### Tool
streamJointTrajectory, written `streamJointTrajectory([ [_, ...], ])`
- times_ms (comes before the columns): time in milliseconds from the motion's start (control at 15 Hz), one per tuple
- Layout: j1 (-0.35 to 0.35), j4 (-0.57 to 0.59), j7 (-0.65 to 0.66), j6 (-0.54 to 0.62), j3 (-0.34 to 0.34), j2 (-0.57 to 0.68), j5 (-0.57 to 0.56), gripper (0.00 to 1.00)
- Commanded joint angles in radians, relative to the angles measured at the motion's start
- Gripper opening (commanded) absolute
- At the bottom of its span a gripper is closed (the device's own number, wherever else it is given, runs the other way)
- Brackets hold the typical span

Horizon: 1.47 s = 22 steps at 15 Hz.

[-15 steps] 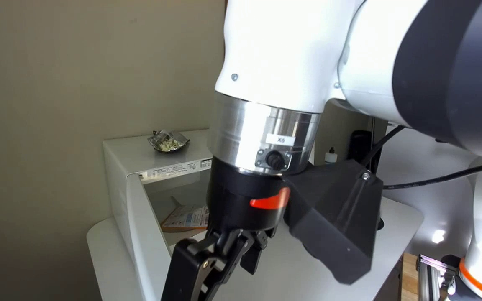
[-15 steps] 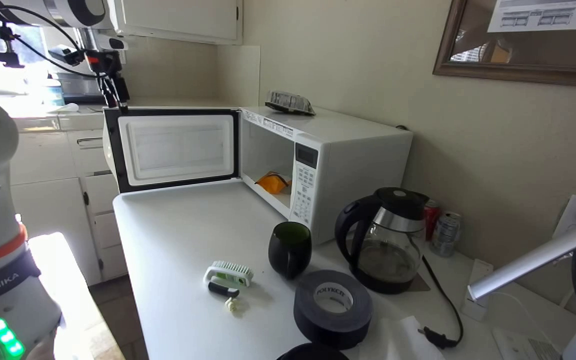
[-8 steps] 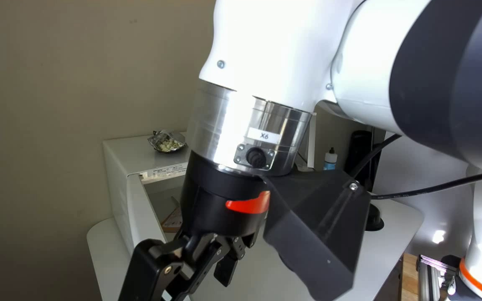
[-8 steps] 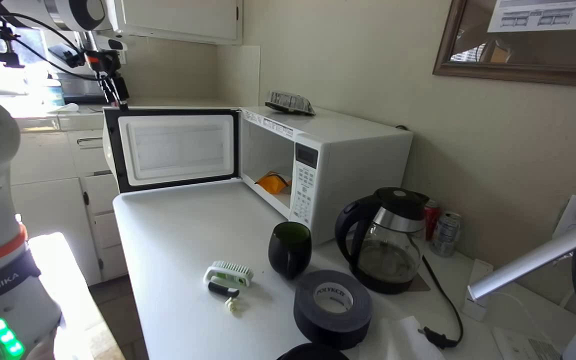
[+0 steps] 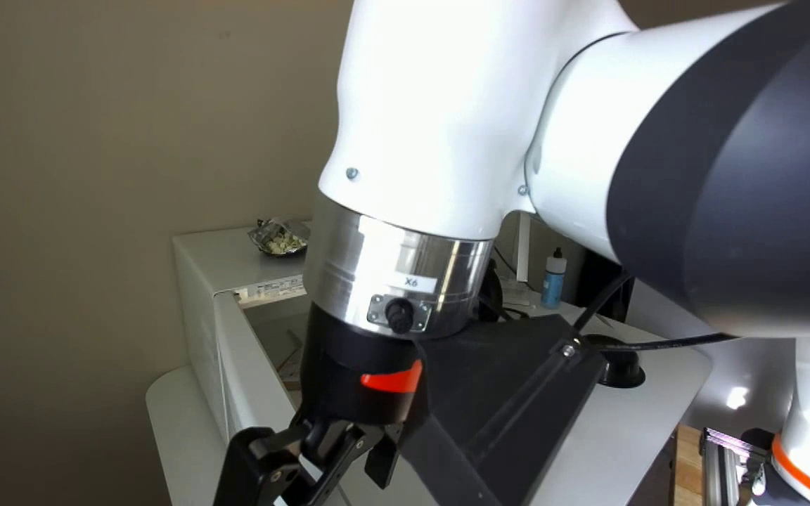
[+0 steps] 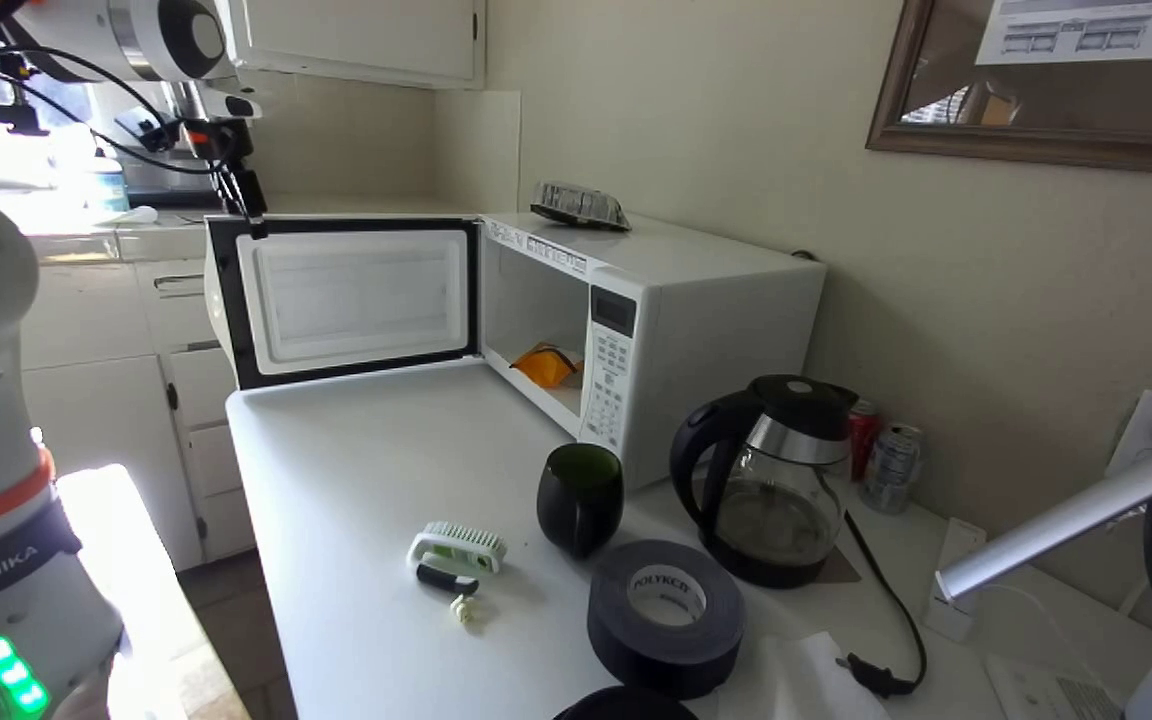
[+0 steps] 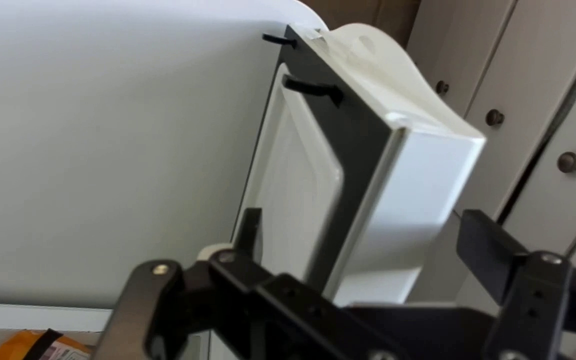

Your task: Close the microwave door

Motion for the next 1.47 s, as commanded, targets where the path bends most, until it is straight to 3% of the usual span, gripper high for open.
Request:
streamJointTrajectory([
  [0,-0.002,0.013,0.114,-0.136,-0.008,0.006,-0.146,1.00],
  [333,0.000,0.025,0.185,-0.272,-0.040,-0.151,-0.233,1.00],
  [667,-0.034,0.043,0.185,-0.440,-0.074,-0.257,-0.249,1.00],
  [1000,-0.008,0.034,0.042,-0.403,-0.154,-0.255,-0.067,1.00],
  [1400,0.007,0.024,-0.135,-0.424,-0.161,-0.178,0.094,1.00],
])
